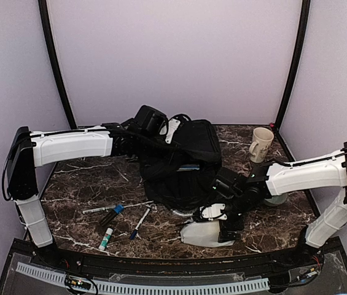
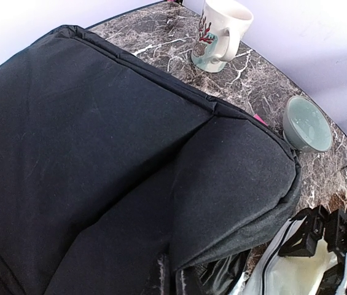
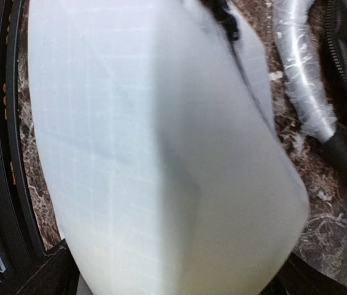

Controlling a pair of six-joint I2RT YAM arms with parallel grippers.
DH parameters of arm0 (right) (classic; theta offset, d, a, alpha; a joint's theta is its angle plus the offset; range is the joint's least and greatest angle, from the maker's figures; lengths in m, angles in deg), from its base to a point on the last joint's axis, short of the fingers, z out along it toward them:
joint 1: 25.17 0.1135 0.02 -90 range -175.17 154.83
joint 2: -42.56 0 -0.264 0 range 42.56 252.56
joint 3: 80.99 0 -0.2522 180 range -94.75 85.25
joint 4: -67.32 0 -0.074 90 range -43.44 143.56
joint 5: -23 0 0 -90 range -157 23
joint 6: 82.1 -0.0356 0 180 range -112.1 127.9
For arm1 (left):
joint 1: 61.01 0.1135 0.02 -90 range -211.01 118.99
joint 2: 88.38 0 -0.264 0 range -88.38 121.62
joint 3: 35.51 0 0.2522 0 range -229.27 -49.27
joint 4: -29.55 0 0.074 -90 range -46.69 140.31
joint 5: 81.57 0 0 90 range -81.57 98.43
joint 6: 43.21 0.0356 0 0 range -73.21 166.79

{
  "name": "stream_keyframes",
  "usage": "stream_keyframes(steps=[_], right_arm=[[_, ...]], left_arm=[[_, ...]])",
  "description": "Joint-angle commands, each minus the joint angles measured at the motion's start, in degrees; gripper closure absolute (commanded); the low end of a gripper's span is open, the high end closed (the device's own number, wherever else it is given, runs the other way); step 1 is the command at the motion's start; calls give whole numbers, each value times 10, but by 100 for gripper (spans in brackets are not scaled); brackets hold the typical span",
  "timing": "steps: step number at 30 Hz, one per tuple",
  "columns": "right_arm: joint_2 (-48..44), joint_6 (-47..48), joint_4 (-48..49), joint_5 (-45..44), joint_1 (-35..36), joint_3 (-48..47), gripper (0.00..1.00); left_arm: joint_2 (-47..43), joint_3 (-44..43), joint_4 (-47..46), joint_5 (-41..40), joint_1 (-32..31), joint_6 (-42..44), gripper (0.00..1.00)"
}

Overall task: Pack the student bag
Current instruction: Place the largest pocket of the bag in the student bag.

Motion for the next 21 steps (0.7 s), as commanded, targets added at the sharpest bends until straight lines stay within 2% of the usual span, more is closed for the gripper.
stream_keyframes(steps=[1,6,8,10,14,15,18,21], right_arm=[[35,-4,8,-7,22,-1,4],[74,-6,-3,26,25,-14,21],[81,-8,-6,32,25,-20,31],[85,-8,-9,32,25,-27,47],[70,-5,-14,31,25,-24,64],[61,-2,-16,32,24,-21,66],[16,7,-17,34,22,-6,73],[-13,7,-9,32,16,11,76]], left_arm=[[-54,19,-19,-7,-2,-4,100],[-56,30,-29,6,-2,-10,100],[-51,28,-25,13,-2,-9,100],[-42,22,-14,13,-2,-3,100],[-20,14,19,-13,-4,32,99],[-13,11,32,-22,-5,45,93],[-2,14,67,-62,-18,82,63],[-4,39,68,-117,-47,136,45]])
